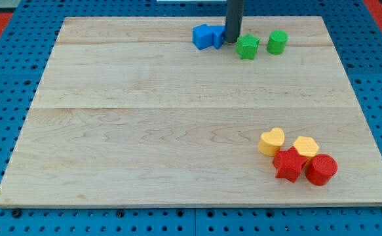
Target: Place the green blocks diagonally to the bottom right of the cube
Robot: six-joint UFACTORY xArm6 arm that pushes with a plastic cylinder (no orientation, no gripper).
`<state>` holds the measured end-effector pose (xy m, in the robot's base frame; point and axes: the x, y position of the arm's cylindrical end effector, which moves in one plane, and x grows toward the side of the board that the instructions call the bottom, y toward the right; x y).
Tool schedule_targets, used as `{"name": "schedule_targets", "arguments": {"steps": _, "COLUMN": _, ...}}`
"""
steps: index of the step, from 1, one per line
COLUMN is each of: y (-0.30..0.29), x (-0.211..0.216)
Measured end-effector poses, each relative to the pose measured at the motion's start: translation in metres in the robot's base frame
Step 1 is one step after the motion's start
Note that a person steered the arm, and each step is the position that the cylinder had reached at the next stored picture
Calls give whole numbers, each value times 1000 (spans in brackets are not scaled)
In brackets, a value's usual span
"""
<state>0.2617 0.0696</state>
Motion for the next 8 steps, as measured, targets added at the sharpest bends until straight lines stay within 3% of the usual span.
{"name": "schedule_targets", "arguments": {"steps": 1, "y": -30, "x": -3}}
{"name": "schedule_targets", "arguments": {"steps": 2, "y": 49, "x": -24}}
{"name": "schedule_targets", "arguments": {"steps": 3, "y": 164, "x": -24}}
{"name": "schedule_targets", "arguments": {"steps": 4, "y": 209, "x": -1}}
{"name": "schedule_targets", "arguments": {"steps": 6, "y": 79, "x": 22}}
{"name": "schedule_targets", "arguments": {"steps": 7, "y": 111, "x": 17}}
{"name": "schedule_targets", "arguments": {"steps": 8, "y": 113, "x": -34}}
